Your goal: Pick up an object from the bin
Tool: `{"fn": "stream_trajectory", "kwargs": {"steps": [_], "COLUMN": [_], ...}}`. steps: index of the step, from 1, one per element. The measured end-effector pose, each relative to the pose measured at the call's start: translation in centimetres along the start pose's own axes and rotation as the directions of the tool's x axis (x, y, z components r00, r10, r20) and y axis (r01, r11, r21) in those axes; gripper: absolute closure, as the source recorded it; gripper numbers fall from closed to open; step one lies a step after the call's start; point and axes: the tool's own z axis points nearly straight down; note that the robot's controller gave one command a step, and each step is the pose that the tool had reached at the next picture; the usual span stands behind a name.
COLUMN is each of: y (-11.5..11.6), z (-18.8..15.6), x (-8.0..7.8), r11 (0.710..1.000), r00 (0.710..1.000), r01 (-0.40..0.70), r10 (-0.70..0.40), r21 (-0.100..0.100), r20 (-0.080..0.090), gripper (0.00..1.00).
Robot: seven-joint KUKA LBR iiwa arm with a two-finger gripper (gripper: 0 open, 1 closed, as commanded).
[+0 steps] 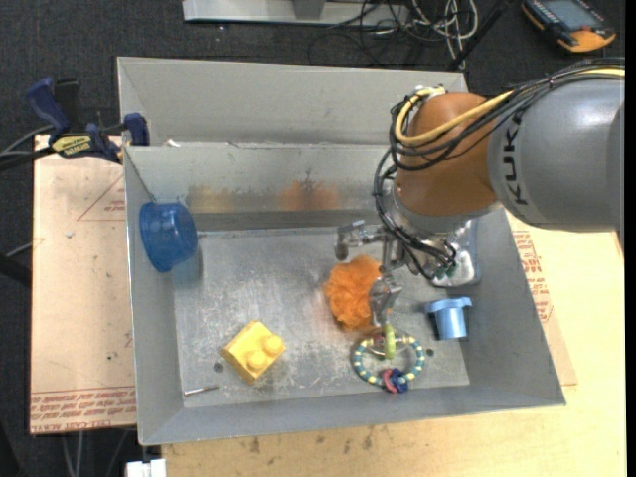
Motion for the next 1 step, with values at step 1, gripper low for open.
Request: {"fn": "stream_trajectory", "kwargs": {"steps": [1], "y": [-0.66], "z": [5.26], "x": [-1.42], "r11": [0.999], "r00": [0.999], "r01": [0.051], "r10": [-0.051], "r21": [0.000], "r20": [-0.001], "gripper": [0.00]}}
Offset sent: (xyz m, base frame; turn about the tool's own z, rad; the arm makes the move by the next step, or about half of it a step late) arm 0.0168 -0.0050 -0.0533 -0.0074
